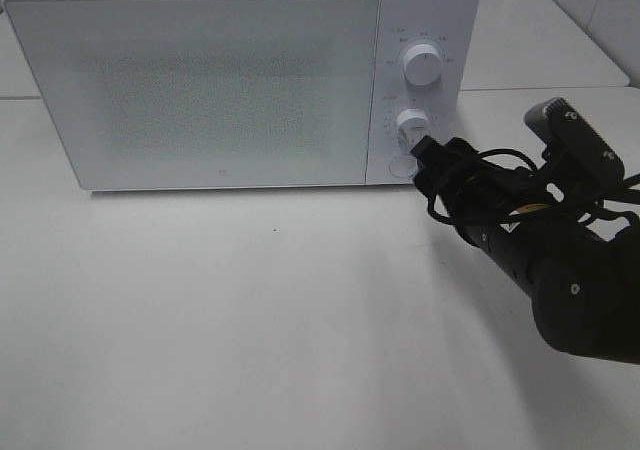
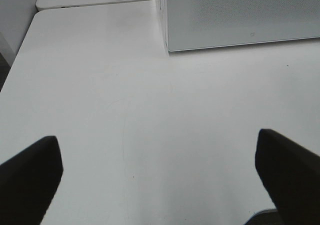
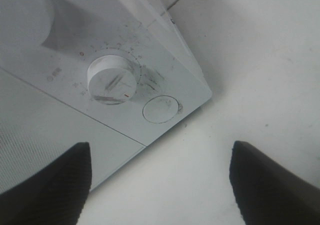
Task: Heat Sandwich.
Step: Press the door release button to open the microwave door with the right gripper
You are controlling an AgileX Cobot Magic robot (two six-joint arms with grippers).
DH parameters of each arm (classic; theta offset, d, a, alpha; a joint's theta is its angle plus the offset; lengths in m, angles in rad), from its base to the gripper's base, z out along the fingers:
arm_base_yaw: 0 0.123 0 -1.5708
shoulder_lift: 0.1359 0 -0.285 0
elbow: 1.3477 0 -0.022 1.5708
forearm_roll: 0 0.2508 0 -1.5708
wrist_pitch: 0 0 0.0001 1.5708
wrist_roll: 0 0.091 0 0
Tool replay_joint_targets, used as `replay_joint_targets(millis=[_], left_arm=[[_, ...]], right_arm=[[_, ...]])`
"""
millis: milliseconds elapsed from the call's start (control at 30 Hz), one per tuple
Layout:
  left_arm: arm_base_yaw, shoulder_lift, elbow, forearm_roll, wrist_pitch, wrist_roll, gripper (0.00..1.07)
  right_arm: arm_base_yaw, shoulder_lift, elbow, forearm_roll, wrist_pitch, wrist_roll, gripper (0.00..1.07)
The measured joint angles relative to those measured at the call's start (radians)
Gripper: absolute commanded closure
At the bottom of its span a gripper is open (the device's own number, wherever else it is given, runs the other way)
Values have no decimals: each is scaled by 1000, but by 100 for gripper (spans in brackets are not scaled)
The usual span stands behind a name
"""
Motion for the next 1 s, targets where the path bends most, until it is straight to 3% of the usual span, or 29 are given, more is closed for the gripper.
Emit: replay_joint_targets(millis=[233,367,400,433,533,1000], left_arm=[[0,0,0,0,0,0,5],[0,0,0,0,0,0,5],[0,0,0,0,0,0,5],[0,0,0,0,0,0,5],[0,0,0,0,0,0,5],[0,0,0,0,0,0,5]], right_arm=[[0,0,0,0,2,423,49],[0,0,0,1,2,609,74],[0,0,0,1,2,669,87],[0,0,0,1,2,669,87],[0,0,0,1,2,719,107],[0,45,-22,23,5,750,106]])
